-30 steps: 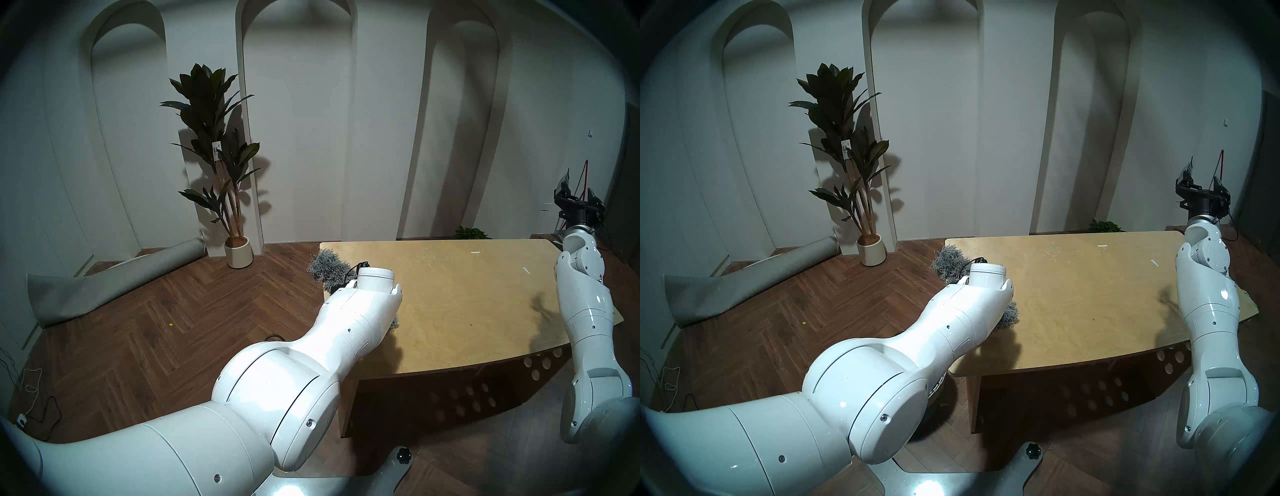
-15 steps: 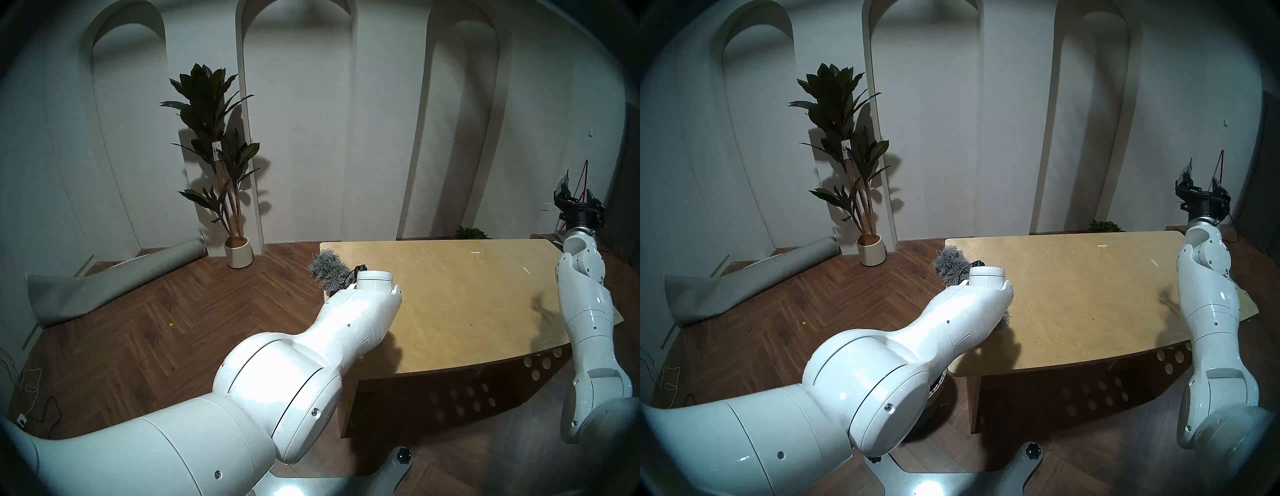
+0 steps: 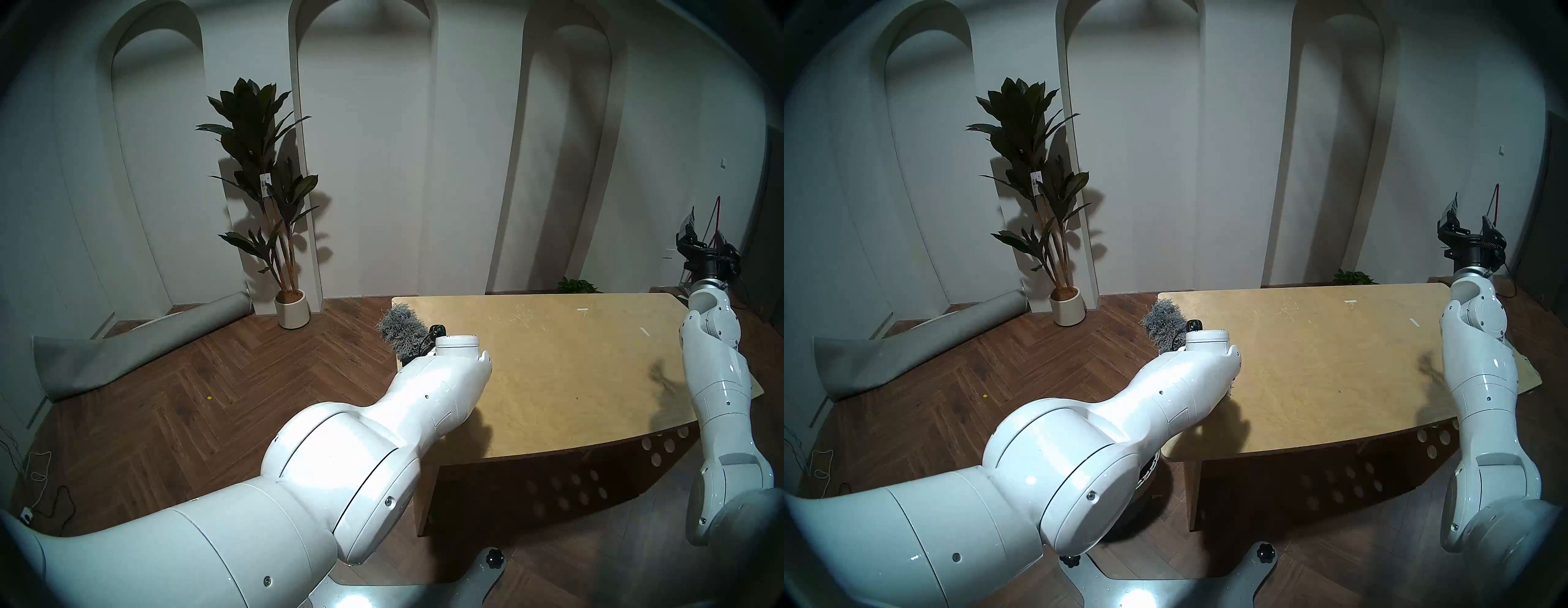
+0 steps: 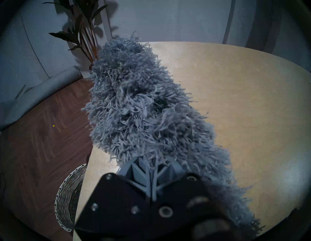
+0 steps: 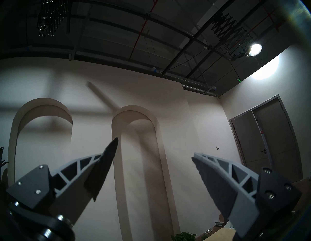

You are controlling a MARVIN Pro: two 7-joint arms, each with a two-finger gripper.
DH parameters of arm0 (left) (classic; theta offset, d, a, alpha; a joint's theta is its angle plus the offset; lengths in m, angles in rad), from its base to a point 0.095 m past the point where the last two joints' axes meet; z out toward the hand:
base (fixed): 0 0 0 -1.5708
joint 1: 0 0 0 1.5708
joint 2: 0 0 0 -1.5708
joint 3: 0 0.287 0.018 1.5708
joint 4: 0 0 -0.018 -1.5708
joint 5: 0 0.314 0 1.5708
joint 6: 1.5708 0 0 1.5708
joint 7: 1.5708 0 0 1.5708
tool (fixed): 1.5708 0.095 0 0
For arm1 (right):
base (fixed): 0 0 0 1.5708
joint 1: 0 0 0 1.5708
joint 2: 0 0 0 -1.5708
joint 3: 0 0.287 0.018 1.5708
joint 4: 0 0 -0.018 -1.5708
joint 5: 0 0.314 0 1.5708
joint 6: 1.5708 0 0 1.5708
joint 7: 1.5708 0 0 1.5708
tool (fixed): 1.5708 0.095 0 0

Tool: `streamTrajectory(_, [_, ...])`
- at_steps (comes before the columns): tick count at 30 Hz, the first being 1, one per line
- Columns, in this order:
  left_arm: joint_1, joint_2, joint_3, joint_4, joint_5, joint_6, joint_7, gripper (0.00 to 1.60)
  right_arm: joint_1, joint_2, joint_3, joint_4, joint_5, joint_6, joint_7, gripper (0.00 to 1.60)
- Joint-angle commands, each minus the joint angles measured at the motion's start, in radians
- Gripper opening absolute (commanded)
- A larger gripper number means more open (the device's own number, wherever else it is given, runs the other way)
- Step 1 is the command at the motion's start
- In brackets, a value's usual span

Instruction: Load the items into the basket from the rear

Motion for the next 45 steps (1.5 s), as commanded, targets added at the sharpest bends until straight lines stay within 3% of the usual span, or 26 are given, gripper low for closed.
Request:
streamTrajectory(1, [0.024, 0.0, 0.015, -0.067, 0.022, -0.044, 0.077, 0.0, 0.001, -0.018, -0.016, -0.047, -0.006, -0.006, -0.001, 1.6])
streamTrajectory(16, [0.086, 0.122, -0.018, -0.253, 0.034, -0.048, 0.262, 0.0, 0.007, -0.08, -0.092, -0.11, -0.018, -0.008, 0.006, 1.6])
streamTrajectory(32, [0.121, 0.343, -0.147, -0.374, 0.053, -0.04, 0.402, 0.0, 0.012, -0.162, -0.177, -0.184, -0.031, -0.01, 0.01, 1.6])
streamTrajectory(38, [0.166, 0.413, -0.19, -0.396, 0.028, -0.009, 0.386, 0.0, 0.011, -0.18, -0.199, -0.205, -0.037, -0.011, 0.009, 1.6])
streamTrajectory(45, [0.225, 0.456, -0.249, -0.426, -0.027, 0.04, 0.309, 0.0, 0.007, -0.196, -0.223, -0.223, -0.048, -0.016, 0.01, 1.6])
